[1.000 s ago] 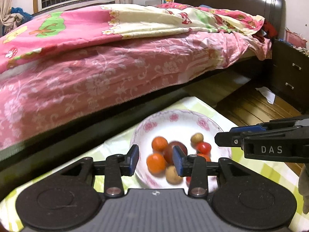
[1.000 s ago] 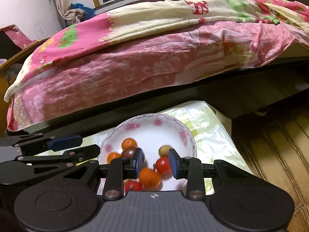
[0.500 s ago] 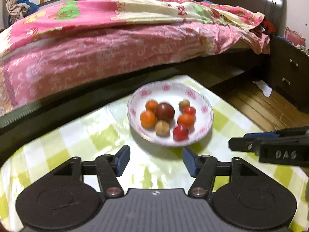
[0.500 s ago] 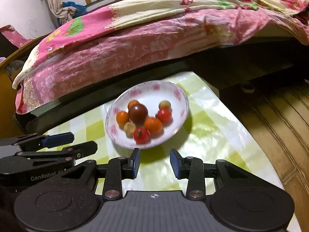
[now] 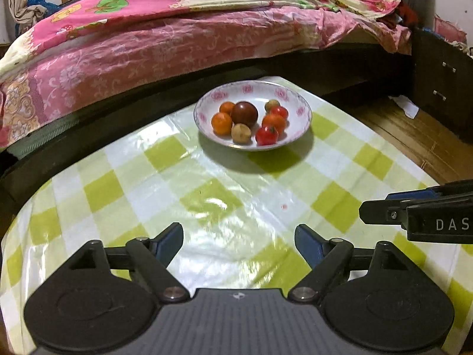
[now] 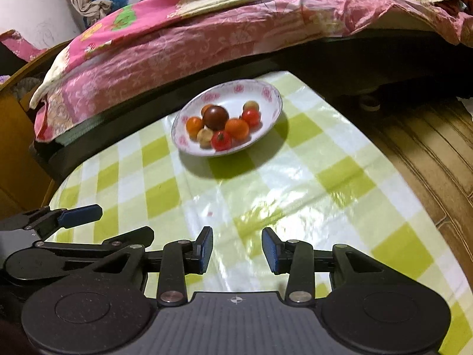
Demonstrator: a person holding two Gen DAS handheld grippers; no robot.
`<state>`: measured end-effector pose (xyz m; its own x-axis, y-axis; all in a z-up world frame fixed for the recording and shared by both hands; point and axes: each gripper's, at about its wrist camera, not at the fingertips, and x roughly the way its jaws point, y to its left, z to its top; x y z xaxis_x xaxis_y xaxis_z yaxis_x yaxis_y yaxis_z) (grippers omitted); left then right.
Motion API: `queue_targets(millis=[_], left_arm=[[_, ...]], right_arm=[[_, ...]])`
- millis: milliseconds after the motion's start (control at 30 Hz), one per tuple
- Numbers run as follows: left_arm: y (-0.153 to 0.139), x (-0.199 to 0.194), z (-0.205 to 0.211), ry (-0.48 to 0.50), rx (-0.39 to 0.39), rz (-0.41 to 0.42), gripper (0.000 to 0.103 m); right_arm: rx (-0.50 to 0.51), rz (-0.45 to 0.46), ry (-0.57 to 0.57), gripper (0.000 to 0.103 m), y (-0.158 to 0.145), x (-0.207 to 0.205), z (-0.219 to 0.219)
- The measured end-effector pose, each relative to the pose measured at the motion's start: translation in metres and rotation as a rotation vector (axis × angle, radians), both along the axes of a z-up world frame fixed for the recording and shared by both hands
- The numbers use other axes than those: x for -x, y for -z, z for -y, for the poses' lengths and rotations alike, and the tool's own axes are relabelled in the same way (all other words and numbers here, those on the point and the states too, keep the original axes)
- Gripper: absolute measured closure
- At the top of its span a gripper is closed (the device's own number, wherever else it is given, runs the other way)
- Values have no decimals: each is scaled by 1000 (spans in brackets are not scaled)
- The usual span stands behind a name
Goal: Organize fruits
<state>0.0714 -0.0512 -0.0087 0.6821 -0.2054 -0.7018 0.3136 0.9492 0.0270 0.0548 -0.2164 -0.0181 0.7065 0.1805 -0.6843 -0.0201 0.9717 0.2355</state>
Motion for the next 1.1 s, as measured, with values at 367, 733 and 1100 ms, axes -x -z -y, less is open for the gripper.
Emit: queue_targets(millis=[367, 733, 1100], left_arm=[[2, 31, -7, -27, 18, -17, 2], [1, 53, -9, -22, 15, -19, 2], [8, 63, -11, -40, -5, -45, 1]], right_arm=[[10, -25, -5, 67, 7, 34, -12], [21, -38, -3, 67, 11, 55, -19], [17, -43, -15, 67, 13, 66, -25]])
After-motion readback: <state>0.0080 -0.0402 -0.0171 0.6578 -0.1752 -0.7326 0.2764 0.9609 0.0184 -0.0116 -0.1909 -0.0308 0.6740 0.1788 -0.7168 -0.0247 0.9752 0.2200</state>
